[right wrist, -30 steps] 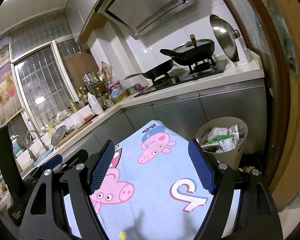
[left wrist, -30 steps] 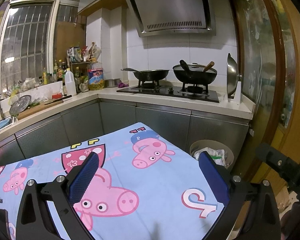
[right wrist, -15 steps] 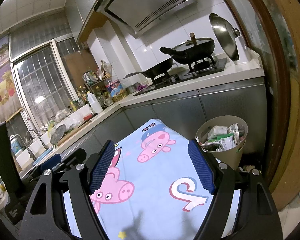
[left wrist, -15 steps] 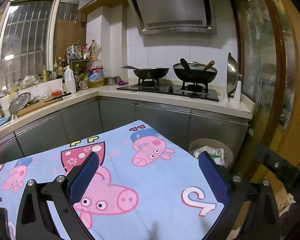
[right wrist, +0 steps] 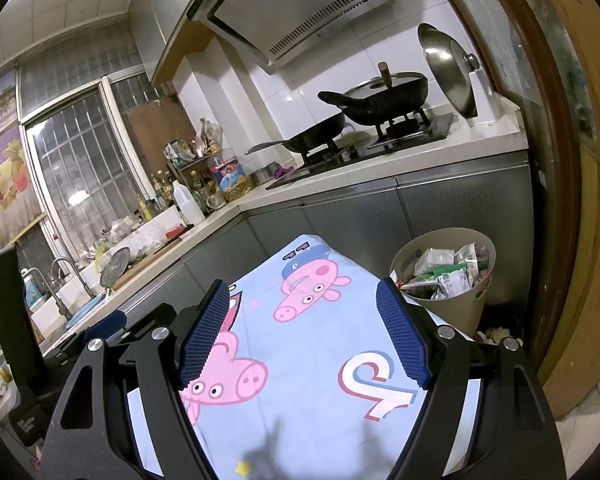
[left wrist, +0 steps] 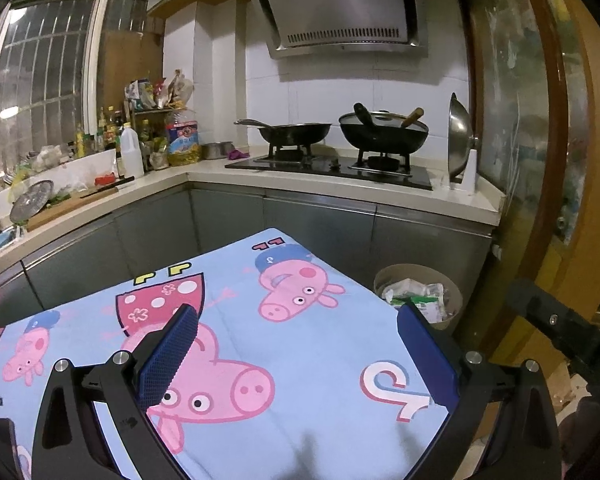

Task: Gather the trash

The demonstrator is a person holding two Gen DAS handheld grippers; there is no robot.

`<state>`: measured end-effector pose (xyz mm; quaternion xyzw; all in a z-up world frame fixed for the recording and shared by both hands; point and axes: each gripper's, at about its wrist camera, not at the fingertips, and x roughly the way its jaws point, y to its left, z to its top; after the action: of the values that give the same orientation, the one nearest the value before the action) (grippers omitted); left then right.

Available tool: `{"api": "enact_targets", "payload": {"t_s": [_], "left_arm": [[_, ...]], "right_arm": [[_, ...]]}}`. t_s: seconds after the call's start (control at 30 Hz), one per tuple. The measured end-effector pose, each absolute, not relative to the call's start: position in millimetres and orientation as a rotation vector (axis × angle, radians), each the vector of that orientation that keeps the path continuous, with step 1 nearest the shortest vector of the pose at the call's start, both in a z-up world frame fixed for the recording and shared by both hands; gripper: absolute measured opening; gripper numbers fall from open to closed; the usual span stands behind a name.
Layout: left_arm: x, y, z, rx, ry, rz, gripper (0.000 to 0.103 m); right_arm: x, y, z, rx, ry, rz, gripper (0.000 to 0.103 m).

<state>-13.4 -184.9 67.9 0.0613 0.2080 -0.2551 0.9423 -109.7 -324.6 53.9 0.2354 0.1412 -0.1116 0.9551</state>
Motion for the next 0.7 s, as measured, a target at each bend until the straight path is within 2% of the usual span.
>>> {"api": "enact_targets", "payload": {"t_s": [0.7], "left_arm": [[-5.5,-176.3,62.7,0.077,0.446,-0.473,0.099]], "right_arm": [[-109.9,-324.0,53.0,0.478,0.288,-0.227,0.075]]}}
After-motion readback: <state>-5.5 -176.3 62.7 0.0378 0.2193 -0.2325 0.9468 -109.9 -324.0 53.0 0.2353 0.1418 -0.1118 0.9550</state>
